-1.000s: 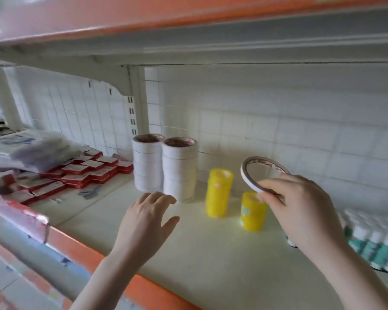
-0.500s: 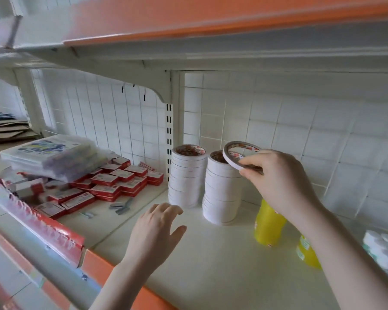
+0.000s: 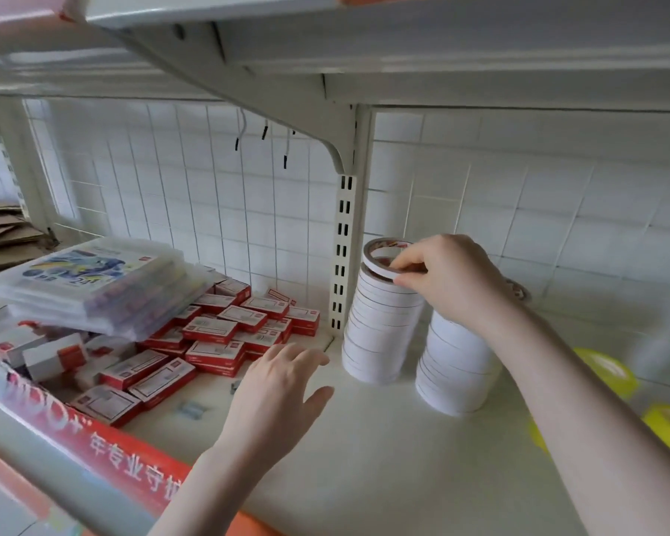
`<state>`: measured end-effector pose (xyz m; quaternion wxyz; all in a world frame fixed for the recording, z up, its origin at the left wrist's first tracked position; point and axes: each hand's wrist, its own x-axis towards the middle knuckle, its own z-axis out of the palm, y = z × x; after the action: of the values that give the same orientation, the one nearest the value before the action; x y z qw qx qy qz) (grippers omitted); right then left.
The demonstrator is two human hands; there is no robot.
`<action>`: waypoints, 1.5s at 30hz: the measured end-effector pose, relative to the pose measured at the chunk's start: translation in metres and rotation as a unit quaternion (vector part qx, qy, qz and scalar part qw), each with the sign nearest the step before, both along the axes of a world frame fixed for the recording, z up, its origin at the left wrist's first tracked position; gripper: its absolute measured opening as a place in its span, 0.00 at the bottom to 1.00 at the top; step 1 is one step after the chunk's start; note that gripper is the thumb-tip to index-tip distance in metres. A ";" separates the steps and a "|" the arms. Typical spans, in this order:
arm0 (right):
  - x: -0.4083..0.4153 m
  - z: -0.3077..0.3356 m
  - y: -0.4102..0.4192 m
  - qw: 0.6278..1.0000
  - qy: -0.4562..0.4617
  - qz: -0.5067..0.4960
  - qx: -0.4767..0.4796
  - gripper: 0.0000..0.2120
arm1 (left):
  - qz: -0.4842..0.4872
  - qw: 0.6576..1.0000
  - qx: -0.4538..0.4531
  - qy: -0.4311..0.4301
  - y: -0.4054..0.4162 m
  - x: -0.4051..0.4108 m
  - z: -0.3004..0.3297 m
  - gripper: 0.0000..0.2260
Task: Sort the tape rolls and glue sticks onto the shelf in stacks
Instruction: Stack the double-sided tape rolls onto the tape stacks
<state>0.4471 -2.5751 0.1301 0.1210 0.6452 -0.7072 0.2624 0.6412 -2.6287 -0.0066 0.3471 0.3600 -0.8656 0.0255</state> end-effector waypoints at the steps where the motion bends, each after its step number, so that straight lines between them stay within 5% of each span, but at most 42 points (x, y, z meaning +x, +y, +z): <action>1: 0.001 -0.001 -0.004 1.000 -0.003 -0.003 0.006 0.06 | -0.004 1.000 0.001 0.000 -0.004 0.001 0.000 0.15; 45: -0.011 0.001 -0.018 0.995 -0.060 0.022 0.083 0.08 | -0.068 0.994 0.082 0.000 -0.016 -0.002 0.002 0.15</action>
<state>0.4359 -2.5930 0.1313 0.0187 0.6515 -0.7182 0.2437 0.6395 -2.6449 -0.0045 0.3172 0.3272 -0.8874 -0.0689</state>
